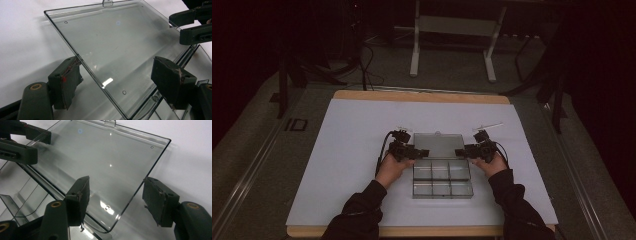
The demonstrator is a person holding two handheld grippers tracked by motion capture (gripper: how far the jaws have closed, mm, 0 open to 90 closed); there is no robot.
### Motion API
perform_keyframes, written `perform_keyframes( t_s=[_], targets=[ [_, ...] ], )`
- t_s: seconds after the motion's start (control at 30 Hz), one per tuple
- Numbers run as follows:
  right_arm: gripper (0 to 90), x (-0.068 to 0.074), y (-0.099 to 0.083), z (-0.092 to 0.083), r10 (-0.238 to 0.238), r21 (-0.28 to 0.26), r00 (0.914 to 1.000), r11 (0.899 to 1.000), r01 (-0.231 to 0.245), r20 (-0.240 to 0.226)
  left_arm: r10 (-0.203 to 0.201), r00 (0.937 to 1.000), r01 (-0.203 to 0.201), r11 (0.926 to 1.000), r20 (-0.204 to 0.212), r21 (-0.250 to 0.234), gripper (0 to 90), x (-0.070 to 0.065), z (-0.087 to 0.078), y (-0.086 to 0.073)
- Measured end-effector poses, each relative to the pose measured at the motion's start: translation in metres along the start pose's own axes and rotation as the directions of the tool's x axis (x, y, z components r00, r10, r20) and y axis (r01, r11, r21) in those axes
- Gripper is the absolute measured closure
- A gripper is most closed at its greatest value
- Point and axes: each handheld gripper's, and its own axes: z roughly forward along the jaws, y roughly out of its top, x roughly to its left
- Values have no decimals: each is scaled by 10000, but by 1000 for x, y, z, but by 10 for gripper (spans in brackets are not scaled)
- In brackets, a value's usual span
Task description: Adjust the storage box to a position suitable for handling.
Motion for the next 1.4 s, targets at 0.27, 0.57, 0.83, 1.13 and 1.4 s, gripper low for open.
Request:
perform_keyframes(
  t_s=[0.27, 0.57, 0.83, 1.13, 1.4],
  targets=[
    [392, 1, 0, 0, -175, 52, 9998, 9998, 175, 10, 351, 9984, -350, 9994, -448, 39, 200, -4, -1, 1],
    [367, 7, 3, -3, -1029, 127, 9936, 9947, 1024, 470, 1138, 9935, -1140, 9926, -75, -418, 99, -6, -13, 2],
    [334, 14, 7, -14, -1619, 178, 9852, 9868, 1611, 567, 1918, 9802, -1950, 9781, -488, -730, 20, -13, -26, 0],
    [346, 16, 5, -23, -2358, 625, 9692, 9708, 2316, 710, 2195, 9743, -2226, 9724, -496, -693, 20, -15, -37, -9],
    [359, 14, 0, -37, -2724, 841, 9591, 9603, 2660, 765, 2403, 9693, -2436, 9670, -517, -741, 20, -16, -52, -20]
  ],
)
